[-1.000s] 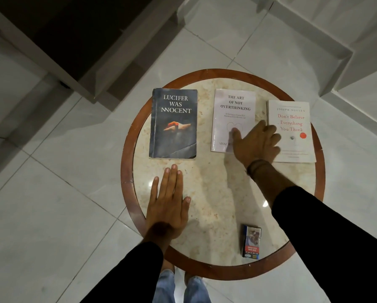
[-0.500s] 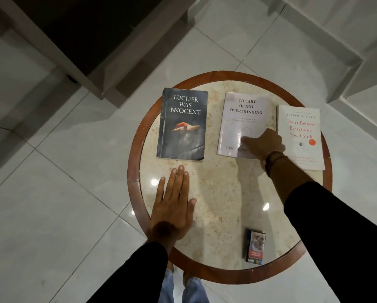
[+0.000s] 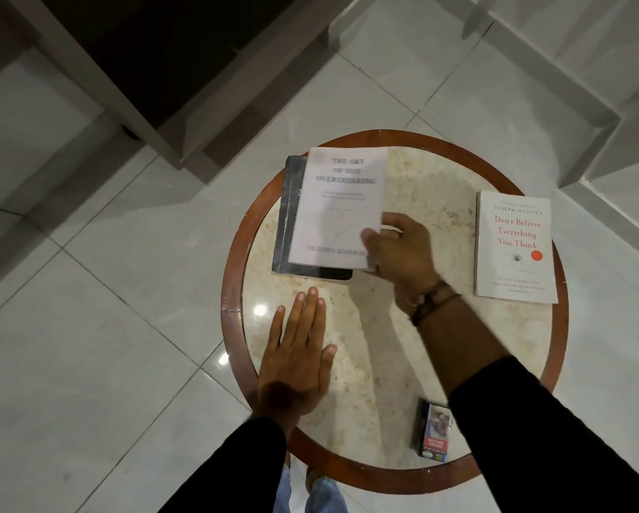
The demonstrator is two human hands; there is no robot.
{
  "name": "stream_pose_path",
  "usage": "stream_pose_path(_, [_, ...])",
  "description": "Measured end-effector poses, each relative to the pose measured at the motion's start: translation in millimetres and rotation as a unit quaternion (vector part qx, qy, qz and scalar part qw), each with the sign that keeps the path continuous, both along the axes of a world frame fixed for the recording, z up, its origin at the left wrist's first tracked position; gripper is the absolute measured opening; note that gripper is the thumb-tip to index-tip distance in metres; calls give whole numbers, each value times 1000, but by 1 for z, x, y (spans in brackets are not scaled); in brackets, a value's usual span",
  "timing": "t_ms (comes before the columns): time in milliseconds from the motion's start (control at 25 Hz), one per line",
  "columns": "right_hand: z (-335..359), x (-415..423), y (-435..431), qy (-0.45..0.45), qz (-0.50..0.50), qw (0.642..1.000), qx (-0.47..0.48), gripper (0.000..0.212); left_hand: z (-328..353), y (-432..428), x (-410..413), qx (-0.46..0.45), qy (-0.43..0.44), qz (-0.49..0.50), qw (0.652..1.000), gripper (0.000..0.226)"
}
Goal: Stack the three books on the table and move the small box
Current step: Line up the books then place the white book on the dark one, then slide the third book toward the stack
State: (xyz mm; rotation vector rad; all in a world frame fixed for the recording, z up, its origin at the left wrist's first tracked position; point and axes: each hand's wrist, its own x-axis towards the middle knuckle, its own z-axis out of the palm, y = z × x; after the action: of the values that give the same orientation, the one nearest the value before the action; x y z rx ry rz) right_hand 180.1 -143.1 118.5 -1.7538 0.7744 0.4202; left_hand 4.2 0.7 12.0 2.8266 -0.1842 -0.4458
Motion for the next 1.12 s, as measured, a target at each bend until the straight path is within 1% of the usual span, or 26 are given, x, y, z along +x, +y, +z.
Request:
stream_pose_path(80, [-17,5,23,23,-4,1000,-14,26,1,0,1,5,0,-2,1000,78])
stream_pose_path(240, [-44,0,27,23,40,989,-139,21,-4,1,-1,6,-6,-3,1000,76])
stream_pose_path(320, [-50,-4,22,17,53,985,-164,30,-8,1,-2,8,-15,-2,1000,74])
stream_pose_path(400, [-51,-7,13,7,56,985,-162,39,-13,0,-4,4,-24,1,1000,73])
stream_pose_path(480, [-47,-12,-8,-16,41,983,-181,43,-17,0,-7,-1,-31,-3,1000,72])
stream_pose_path(520, [-44,-16,-23,-31,34,974,-220,44,-19,0,-8,-1,-35,-5,999,72])
stream_pose_path(560, [-43,-21,-42,-41,34,958,-282,44,-21,0,-9,0,-39,-6,999,73])
stream_pose_path(600, [-42,-26,-63,-37,39,932,-357,45,-22,1,-9,1,-44,-5,999,73])
stream_pose_path(640, [-40,-31,-87,-11,39,904,-426,48,-23,1,-10,2,-49,-5,999,74])
stream_pose_path(680, [-37,-35,-110,26,31,882,-469,51,-24,2,-10,2,-55,-6,998,74])
stream_pose_path(720, [-35,-39,-132,63,18,872,-484,56,-24,2,-11,1,-61,-7,998,74])
stream_pose_path(800, [-31,-42,-166,119,-9,877,-465,64,-25,2,-11,1,-69,-12,998,74])
stream_pose_path(880, [-34,-40,-181,142,-20,899,-415,70,-26,4,-11,6,-70,-12,997,74])
stream_pose_path(960, [-38,-35,-193,138,-44,932,-332,82,-25,5,-12,11,-65,-17,998,73])
stream_pose_path(1040, [-37,-30,-202,140,-81,963,-215,99,-24,6,-10,15,-62,-20,998,73])
stream_pose_path(1080, [-35,-28,-203,147,-95,969,-173,105,-24,6,-10,16,-61,-19,998,73])
stream_pose_path(1120, [-36,-29,-202,155,-98,971,-152,107,-23,6,-9,16,-60,-18,998,73])
